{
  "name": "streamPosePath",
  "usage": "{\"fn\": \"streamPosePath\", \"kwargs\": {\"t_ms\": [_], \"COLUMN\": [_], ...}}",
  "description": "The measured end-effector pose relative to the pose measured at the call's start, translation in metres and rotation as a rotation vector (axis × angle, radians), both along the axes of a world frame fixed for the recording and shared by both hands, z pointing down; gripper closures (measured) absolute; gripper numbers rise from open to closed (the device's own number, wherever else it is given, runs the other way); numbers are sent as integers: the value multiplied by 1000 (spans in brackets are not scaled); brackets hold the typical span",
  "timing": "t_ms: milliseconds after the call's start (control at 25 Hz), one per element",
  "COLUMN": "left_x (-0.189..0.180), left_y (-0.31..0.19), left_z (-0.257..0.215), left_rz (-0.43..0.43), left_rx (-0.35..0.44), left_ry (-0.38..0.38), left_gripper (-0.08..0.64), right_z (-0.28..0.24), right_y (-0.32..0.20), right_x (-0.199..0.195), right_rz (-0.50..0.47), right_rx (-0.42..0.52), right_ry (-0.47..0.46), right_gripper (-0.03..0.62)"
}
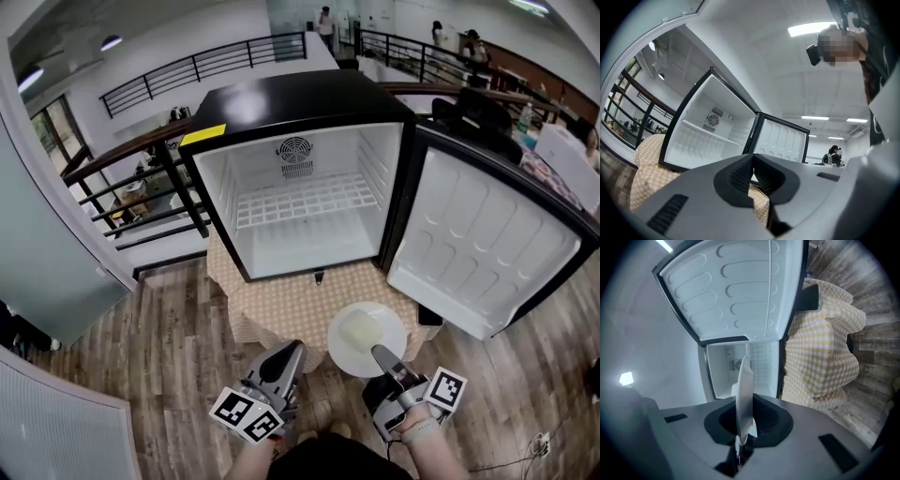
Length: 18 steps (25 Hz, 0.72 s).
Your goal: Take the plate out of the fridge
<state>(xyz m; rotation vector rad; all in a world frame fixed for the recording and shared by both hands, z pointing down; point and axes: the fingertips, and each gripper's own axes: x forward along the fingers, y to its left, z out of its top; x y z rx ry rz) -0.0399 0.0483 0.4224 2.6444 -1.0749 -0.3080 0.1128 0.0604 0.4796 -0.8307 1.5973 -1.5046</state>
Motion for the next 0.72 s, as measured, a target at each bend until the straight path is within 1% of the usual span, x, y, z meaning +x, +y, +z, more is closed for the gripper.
{"fn": "streamPosePath", "kwargs": {"t_ms": [280, 560, 720], "left_x": [-8, -28, -39], "left_y": [15, 48, 64], "left_z": [3, 5, 5], "left_rz": [5, -7, -15], "left_rx": [-3, -21, -17], "left_ry": [4, 9, 6], "left_gripper": [551, 551, 551], "right_z": [8, 11, 13], "right_y": [17, 43, 58], "right_x": [-6, -20, -28], "right_rz": [5, 12, 16], "right_rx": [-7, -18, -21], "right_ry": [-3, -1, -9], "right_gripper": [549, 549, 549]}}
